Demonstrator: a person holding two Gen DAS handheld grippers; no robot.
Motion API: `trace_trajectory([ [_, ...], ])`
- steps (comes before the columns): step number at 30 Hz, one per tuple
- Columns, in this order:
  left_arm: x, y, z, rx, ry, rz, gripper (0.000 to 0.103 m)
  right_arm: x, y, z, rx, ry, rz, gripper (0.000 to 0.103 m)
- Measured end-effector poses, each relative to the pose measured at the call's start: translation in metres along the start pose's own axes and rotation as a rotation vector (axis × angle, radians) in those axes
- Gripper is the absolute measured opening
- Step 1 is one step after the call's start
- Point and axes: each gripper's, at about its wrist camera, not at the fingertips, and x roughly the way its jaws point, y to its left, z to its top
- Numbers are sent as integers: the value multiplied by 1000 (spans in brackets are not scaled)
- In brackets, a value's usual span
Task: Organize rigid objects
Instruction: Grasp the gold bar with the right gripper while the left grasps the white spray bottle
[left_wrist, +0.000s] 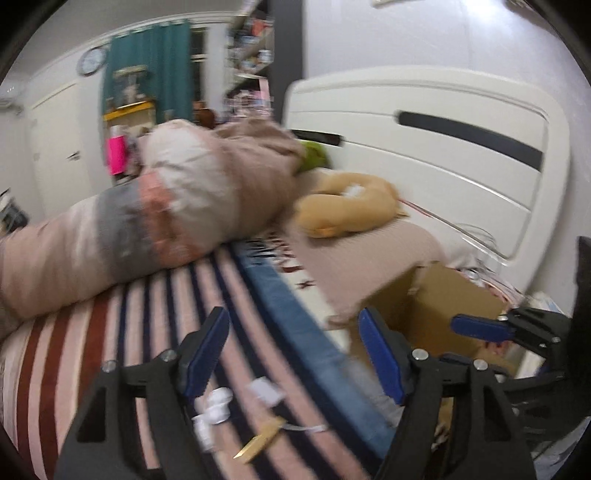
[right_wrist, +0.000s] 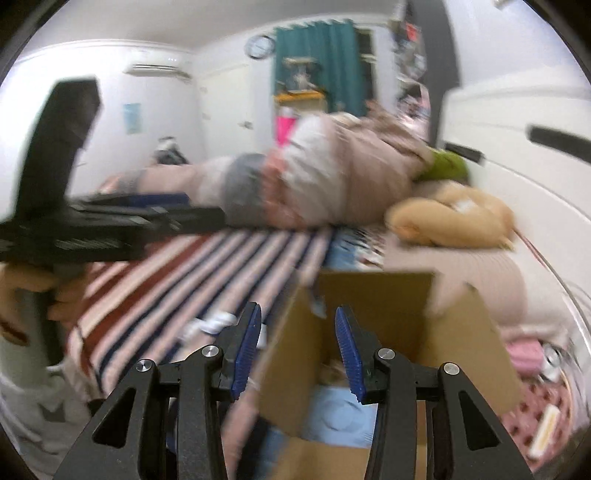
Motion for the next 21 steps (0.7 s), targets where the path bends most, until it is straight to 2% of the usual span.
trace_trajectory([
  [3, -11, 37, -21, -51, -2, 44, 73, 15, 33, 5, -42, 20, 66, 45],
  [9, -3, 95, -71, -119, 46, 91, 74, 79, 84, -16, -49, 176, 179, 47],
  [12, 17, 116, -101, -157, 102, 109, 74, 118, 90, -39, 32, 277, 206, 47],
  [16, 48, 128, -134, -207, 178, 87, 74, 169, 76, -78, 230, 415, 203, 47],
  [21, 81, 134, -163, -266, 253, 56, 73, 208, 57, -102, 382, 454, 162, 47],
])
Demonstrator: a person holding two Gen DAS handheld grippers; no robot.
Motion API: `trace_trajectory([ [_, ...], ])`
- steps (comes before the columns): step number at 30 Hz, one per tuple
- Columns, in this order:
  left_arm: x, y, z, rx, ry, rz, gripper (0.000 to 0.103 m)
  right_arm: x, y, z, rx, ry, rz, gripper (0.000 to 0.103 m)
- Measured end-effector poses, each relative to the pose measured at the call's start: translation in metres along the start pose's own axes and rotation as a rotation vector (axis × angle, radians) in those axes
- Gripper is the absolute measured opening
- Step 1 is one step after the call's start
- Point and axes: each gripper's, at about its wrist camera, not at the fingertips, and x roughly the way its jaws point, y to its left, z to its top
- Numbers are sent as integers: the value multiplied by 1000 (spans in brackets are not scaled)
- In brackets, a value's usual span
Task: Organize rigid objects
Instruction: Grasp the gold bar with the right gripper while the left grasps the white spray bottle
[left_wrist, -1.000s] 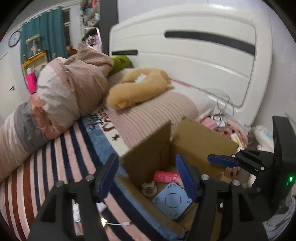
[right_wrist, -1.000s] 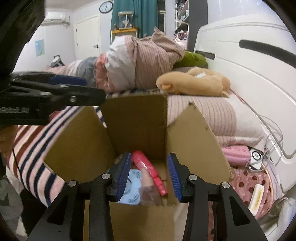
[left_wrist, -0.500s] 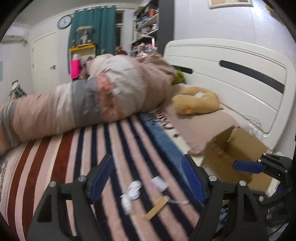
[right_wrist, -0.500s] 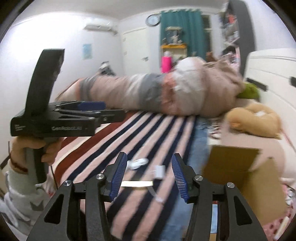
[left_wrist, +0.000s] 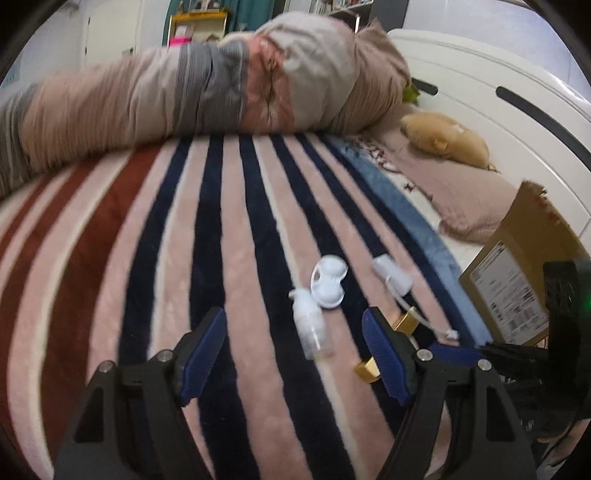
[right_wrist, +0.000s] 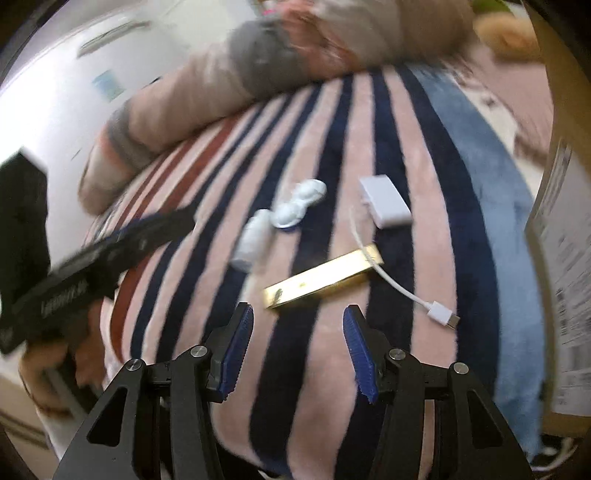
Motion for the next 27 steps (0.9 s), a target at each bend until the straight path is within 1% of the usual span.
trace_trajectory([
  [4, 15, 6, -6, -29, 19, -1, 73, 17, -8, 11, 24, -4, -23, 49],
  [5, 18, 8, -6, -36, 21, -2, 73, 19, -9, 14, 32, -8, -21, 51],
  [9, 27, 12, -6, -52, 34, -2, 68, 26, -3, 28, 19, -30, -25, 52],
  [14, 34, 13, -6, -56, 51, -5, 57, 32, 9, 32, -6, -32, -46, 53],
  [15, 36, 14, -6, -62, 54, -11, 52, 33, 11, 31, -15, -32, -51, 53],
  [16, 37, 14, -6, -66, 59, -14, 49, 33, 13, 30, -32, -32, -58, 53],
  [17, 40, 14, -6, -66, 66, -11, 49, 36, 15, 29, -58, -31, -75, 49],
  [18, 41, 14, -6, -66, 68, -11, 49, 37, 19, 28, -112, -27, -115, 44],
  [19, 42, 14, -6, -67, 68, -15, 49, 37, 22, 26, -140, -27, -124, 38],
  [22, 43, 12, -4, -62, 68, -15, 48, 28, 20, 25, -171, -5, -89, 27],
  [24, 43, 10, -4, -56, 70, -13, 48, 14, 16, 24, -181, 5, -70, 24],
  [25, 44, 9, -3, -54, 73, -17, 48, 10, 15, 23, -196, 16, -70, 22],
  [27, 46, 7, -4, -47, 83, -26, 48, 3, 15, 20, -235, 38, -77, 21],
])
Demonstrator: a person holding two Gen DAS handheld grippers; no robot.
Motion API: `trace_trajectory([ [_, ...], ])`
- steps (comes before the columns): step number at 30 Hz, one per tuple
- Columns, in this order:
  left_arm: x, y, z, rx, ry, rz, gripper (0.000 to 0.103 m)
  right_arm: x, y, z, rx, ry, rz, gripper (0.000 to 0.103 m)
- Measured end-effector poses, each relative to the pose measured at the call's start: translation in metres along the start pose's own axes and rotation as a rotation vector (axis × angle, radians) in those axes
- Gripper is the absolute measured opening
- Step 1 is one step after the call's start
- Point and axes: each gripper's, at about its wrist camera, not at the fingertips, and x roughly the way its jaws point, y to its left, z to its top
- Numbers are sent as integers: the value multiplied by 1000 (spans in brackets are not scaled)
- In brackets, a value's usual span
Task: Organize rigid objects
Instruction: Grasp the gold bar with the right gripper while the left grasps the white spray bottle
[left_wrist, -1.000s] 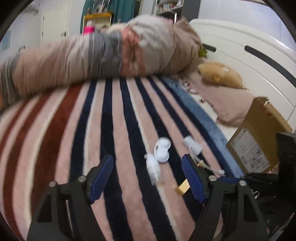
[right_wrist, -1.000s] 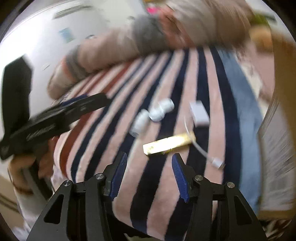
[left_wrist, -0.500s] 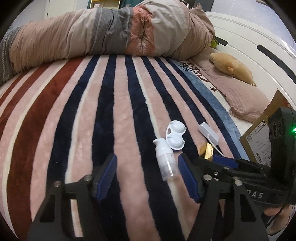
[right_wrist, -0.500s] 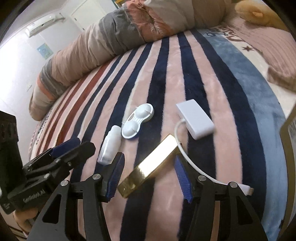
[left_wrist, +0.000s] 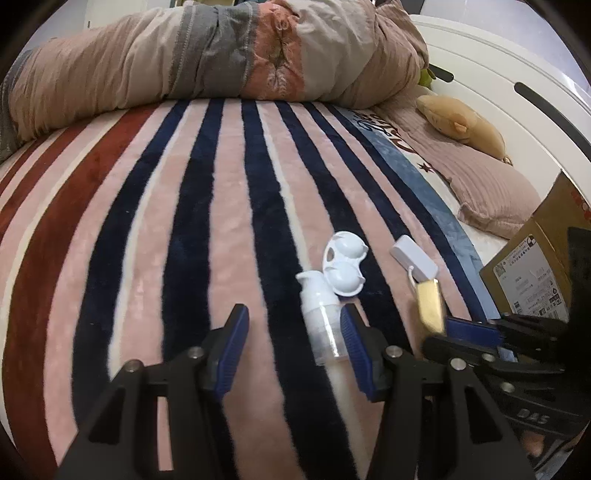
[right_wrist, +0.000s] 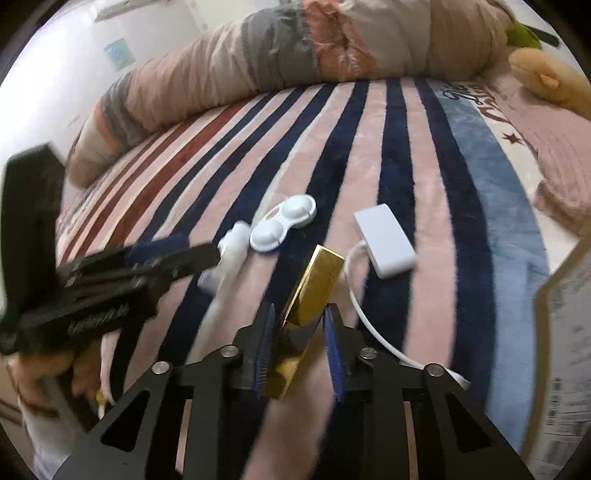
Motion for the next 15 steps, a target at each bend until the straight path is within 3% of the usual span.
trace_trajectory([
  [3, 6, -6, 0, 6, 10, -8, 48, -2, 1, -6, -48, 26, -39, 21],
  [7, 17, -11, 0, 4, 26, 2, 48, 7, -3, -12, -19, 36, -28, 20],
  [11, 25, -21, -3, 30, 33, 54, 33, 10, 0, -17, -25, 14, -63, 21],
  [12, 26, -23, -3, 35, 32, 61, 22, 10, 1, -19, -25, 8, -68, 21],
  [15, 22, -27, -6, 85, 34, 88, 21, 5, 2, -23, -58, -1, -109, 20],
])
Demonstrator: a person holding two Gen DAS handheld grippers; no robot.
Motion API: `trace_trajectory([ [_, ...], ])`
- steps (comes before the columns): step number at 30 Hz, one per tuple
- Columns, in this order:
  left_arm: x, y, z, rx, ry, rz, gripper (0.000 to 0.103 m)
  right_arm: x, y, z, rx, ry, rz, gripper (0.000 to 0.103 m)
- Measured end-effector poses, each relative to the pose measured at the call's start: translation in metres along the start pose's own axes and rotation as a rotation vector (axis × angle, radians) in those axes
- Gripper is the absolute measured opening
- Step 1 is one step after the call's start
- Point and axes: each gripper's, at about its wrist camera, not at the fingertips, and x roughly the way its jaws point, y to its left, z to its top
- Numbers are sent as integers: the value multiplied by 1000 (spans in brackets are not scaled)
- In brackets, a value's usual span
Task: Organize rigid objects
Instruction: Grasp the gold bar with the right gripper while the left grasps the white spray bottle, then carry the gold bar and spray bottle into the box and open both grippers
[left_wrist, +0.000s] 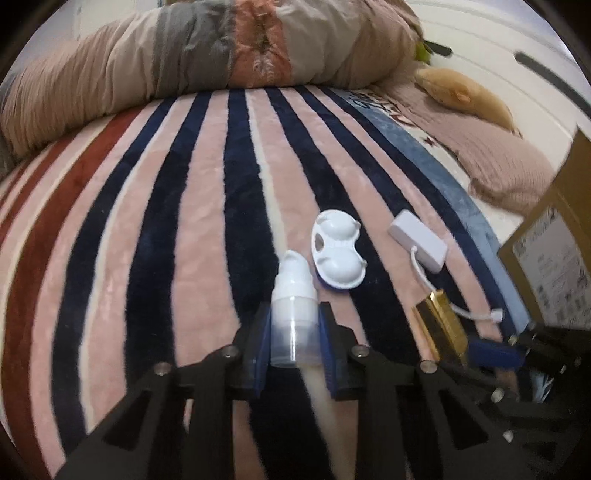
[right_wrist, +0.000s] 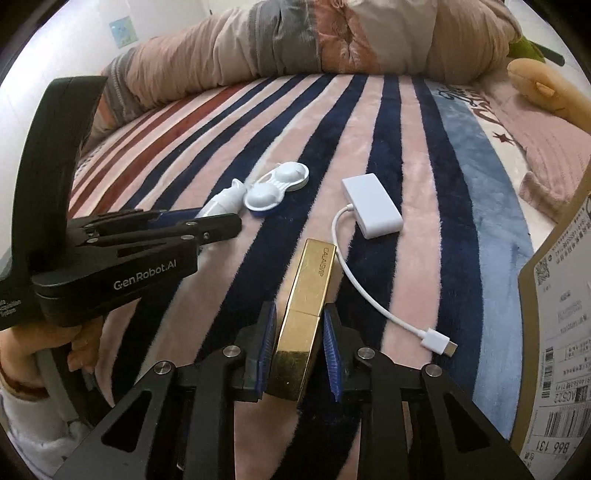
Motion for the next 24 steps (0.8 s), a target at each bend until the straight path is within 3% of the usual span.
trace_trajectory([
  [3, -6, 4, -2, 29, 6, 33, 21, -3, 1, -3, -49, 6, -52, 17],
  [7, -1, 10, -1, -22, 8, 26, 22, 5, -5, -1, -4, -7, -16, 17],
  [11, 0, 3, -1, 6, -4, 60, 21, 0, 2, -2, -30, -36, -38, 14],
  [13, -7, 6, 1, -8, -3, 43, 21, -11, 7, 1, -43, -59, -3, 13],
  [19, -80, 6, 12, -23, -128, 46, 21, -79, 26, 4, -104, -198, 94, 13],
  [24, -152, -32, 32, 56, -274, 29, 21, -160, 18, 3, -118, -374, 120, 13],
])
